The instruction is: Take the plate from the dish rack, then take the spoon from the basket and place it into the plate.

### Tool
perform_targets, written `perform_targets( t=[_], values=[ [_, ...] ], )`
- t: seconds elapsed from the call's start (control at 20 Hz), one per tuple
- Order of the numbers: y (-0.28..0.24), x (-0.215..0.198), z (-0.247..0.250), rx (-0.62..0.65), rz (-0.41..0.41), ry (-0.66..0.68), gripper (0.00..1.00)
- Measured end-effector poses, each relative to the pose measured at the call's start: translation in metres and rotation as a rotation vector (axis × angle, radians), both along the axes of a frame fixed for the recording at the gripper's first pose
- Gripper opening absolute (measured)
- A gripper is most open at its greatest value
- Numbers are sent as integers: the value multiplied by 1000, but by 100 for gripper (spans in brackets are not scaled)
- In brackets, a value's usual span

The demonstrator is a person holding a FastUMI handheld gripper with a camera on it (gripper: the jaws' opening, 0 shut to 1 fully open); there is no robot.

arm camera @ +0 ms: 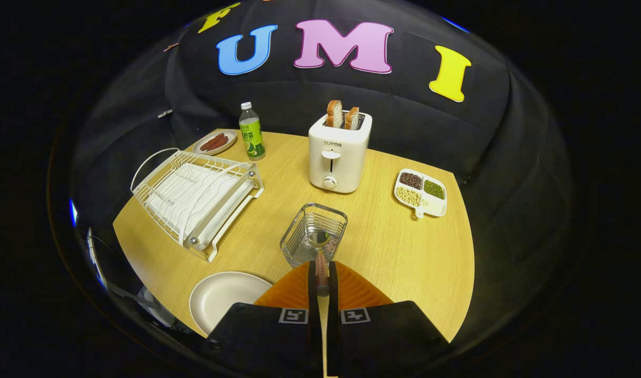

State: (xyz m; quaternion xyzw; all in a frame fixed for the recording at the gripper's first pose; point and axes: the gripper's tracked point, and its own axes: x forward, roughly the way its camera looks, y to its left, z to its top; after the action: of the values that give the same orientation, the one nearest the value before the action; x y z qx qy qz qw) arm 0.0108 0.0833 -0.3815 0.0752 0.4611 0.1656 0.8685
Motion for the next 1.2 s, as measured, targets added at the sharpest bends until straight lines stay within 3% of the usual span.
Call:
perform_targets(
  t=[0.4, 0.7, 0.95, 1.2],
  values=[
    [-12, -17, 62, 51, -32, -101, 8],
    [0, -79, 111, 182, -20, -94, 8],
    [40, -139, 85, 256, 10, 22, 8],
    [71, -160, 44, 287, 32, 62, 8]
  ],
)
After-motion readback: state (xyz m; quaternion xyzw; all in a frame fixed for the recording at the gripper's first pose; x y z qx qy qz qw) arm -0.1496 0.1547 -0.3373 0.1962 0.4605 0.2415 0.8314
